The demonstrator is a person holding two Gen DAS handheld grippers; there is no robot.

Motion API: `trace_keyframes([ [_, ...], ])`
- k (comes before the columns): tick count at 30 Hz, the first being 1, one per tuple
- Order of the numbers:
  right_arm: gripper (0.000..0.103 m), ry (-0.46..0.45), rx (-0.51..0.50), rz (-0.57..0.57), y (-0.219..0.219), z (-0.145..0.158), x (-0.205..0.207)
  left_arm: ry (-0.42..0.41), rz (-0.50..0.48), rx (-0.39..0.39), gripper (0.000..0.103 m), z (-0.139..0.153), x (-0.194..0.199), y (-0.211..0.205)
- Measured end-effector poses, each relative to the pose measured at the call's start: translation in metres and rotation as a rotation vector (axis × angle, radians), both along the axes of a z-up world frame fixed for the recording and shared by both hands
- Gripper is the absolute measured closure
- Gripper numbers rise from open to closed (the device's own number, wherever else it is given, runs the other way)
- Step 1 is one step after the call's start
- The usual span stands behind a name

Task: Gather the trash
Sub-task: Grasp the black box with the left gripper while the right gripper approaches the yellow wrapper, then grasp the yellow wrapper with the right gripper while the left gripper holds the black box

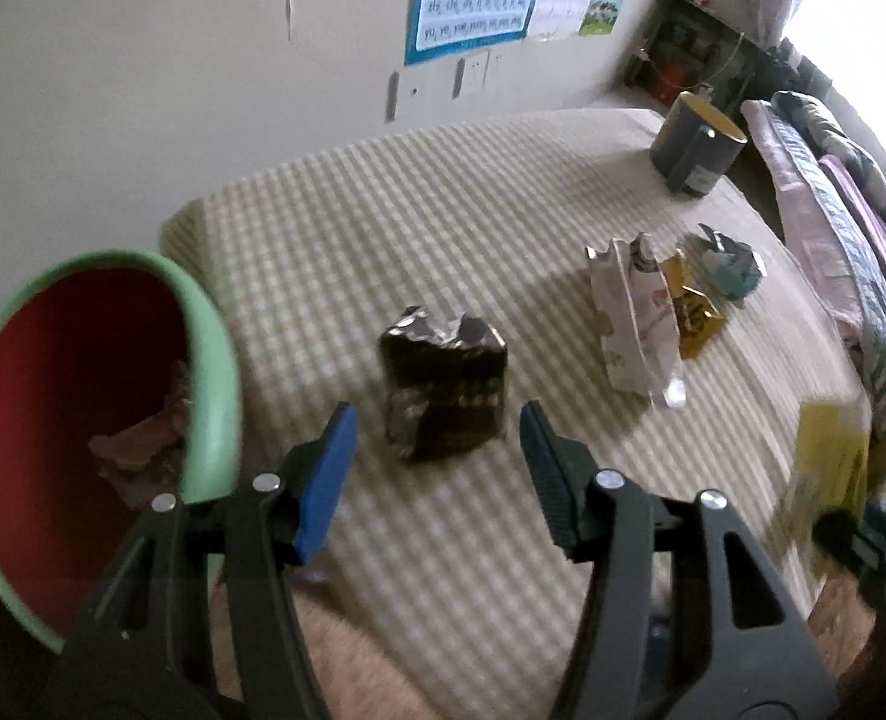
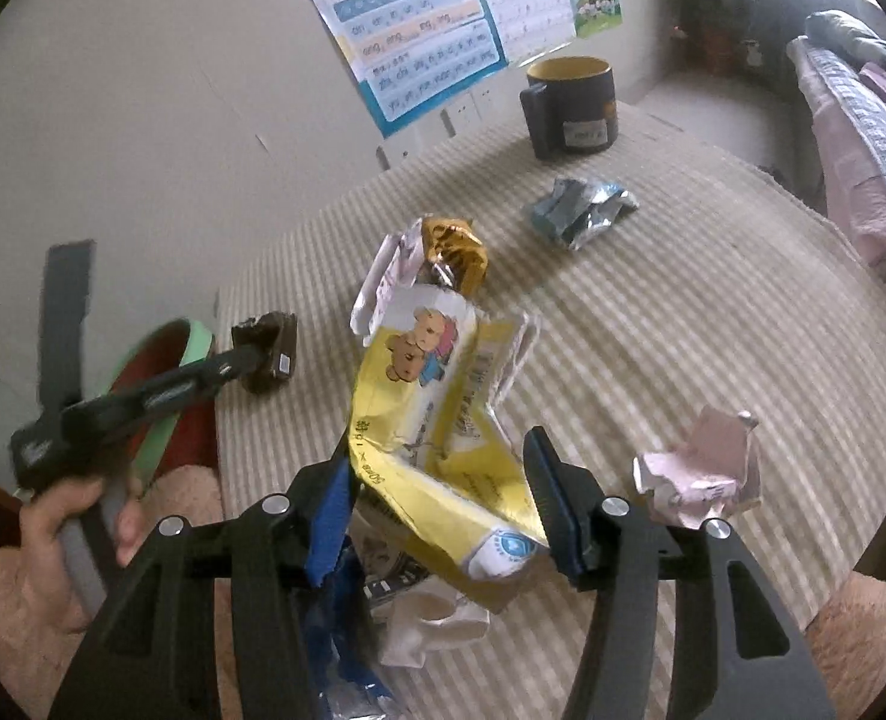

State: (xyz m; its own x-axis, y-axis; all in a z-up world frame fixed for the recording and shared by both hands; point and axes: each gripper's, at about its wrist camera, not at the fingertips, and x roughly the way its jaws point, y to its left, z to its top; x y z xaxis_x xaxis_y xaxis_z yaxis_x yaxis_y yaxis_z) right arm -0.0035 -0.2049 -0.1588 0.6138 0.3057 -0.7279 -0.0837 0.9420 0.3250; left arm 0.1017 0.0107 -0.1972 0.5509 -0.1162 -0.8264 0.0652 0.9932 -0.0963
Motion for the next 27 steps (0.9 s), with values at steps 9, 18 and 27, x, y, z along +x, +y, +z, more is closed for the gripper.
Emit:
trace_keyframes([
  [9,0.051,0.015,0.019,-0.007,-0.006,-0.007,0.002,0.060,0.037,-0.006,0.050,-0.017,0.025,-0.006],
  [18,0.051,0.032,0.026,-0.035,-0.015,-0.012,0.003,0.070,0.031,-0.024,0.060,-0.017,0.021,0.000],
  [27,0.050,0.049,0.025,-0.002,-0.007,-0.016,0.005,0.018,-0.025,-0.028,0.060,0.011,-0.028,-0.008],
])
